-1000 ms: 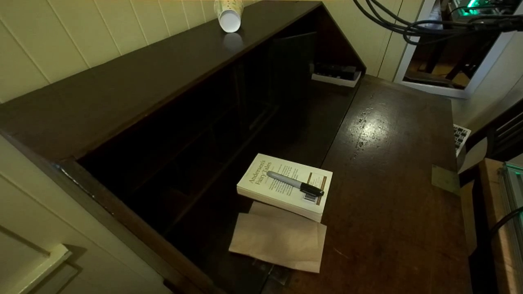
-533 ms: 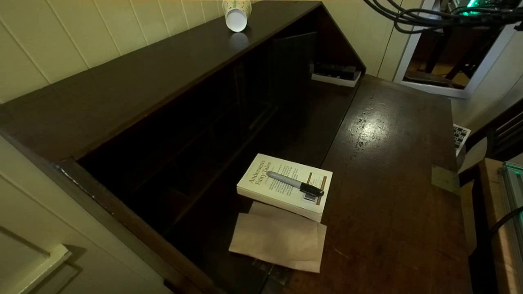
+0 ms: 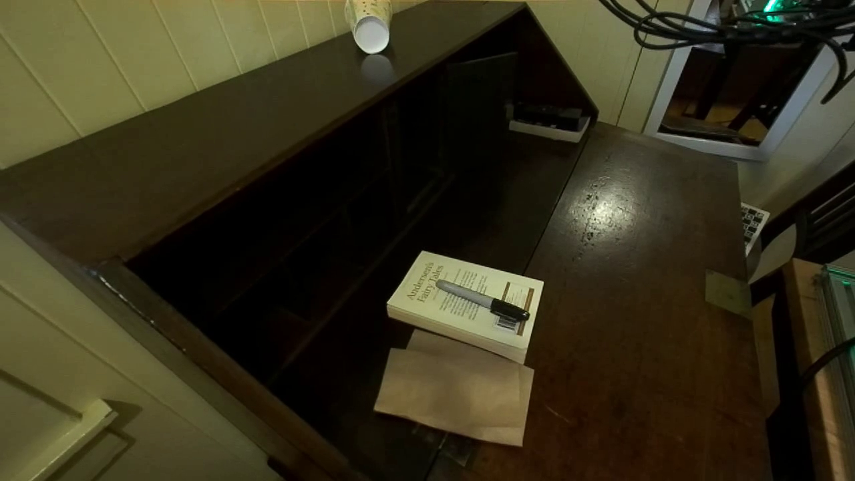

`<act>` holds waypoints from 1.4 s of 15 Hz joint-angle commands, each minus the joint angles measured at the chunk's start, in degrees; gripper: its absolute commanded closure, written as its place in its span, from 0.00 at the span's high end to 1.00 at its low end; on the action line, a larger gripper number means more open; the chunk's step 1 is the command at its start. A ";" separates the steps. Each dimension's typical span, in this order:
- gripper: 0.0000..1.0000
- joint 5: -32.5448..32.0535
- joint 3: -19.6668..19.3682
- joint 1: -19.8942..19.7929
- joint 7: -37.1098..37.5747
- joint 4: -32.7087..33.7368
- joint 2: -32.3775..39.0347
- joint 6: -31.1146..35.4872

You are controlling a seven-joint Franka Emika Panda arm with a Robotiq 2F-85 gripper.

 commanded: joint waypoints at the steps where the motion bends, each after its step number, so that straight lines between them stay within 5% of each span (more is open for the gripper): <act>1: 1.00 4.75 -1.09 0.50 -3.79 10.16 6.25 -6.71; 2: 1.00 5.19 -1.51 0.97 -2.91 11.94 7.41 -7.51; 3: 1.00 2.88 -0.48 0.02 -2.12 5.16 3.29 -4.21; 21: 1.00 3.15 0.20 0.52 -5.35 15.98 11.96 -7.06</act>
